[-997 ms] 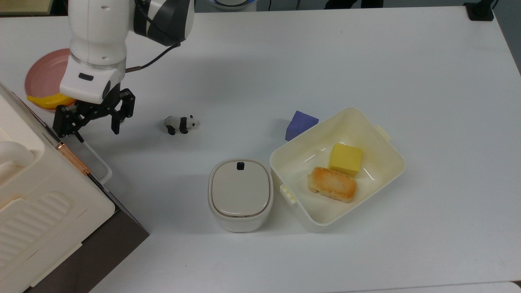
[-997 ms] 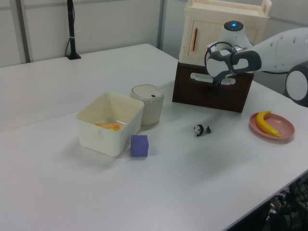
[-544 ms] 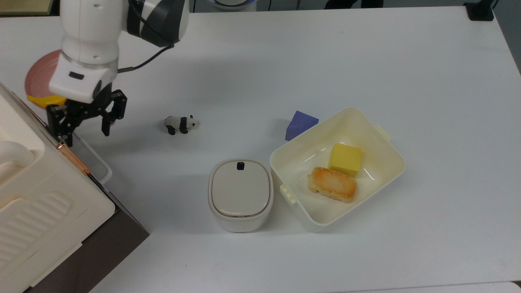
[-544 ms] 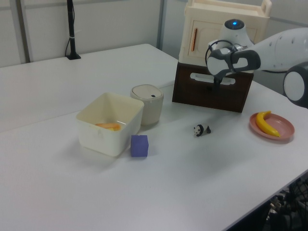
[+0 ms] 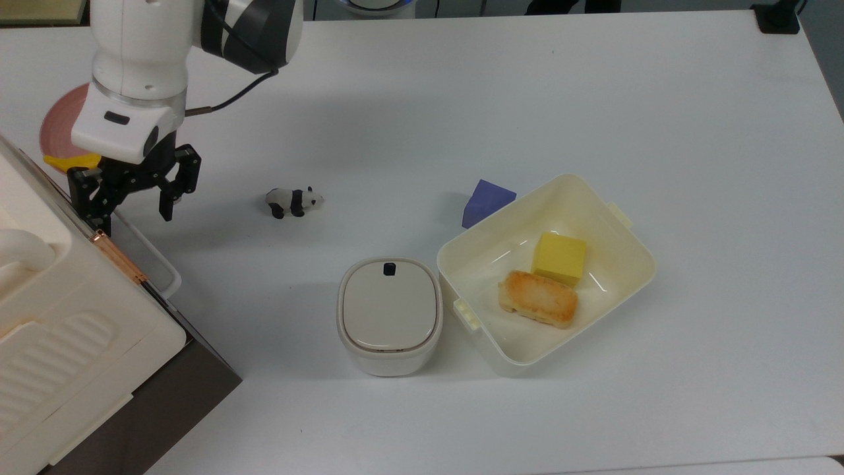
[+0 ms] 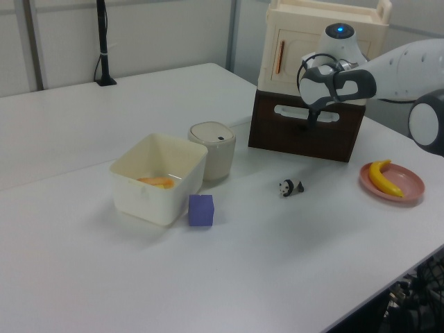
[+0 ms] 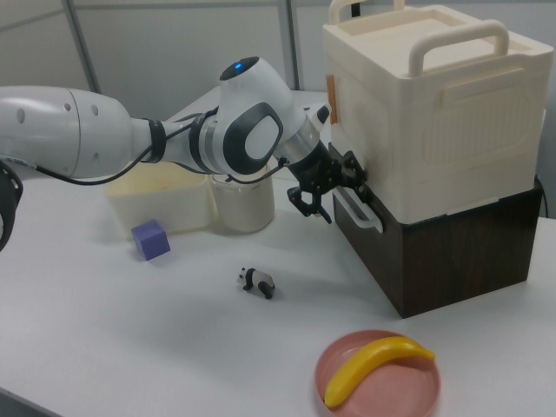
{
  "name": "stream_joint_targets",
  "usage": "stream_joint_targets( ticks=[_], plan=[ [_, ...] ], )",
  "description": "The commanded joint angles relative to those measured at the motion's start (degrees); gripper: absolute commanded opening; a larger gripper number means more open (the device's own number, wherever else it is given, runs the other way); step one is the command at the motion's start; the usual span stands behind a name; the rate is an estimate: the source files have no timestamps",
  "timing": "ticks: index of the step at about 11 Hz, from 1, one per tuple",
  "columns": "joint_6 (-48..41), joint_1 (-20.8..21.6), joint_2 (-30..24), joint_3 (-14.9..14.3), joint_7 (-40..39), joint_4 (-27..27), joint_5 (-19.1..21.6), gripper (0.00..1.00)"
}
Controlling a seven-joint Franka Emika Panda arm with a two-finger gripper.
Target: Slide the drawer open
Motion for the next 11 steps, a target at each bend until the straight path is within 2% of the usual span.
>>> stream_joint_targets(
  ticks=[1,5,6,11],
  plan=[
    [0.09,1.44,0.3,-1.57,-0.65,-1.92,0.08,0.79],
    [-0.26,2.14,0.21,-1.04,-0.74,-3.76,-0.01,0.75],
    [-1.65,3.53,0.03,-1.04,-0.57,-4.29,-0.01,0.74],
    [-6.65,5.12,-1.36,-0.78,-0.48,-4.3,-0.01,0.73]
  ],
)
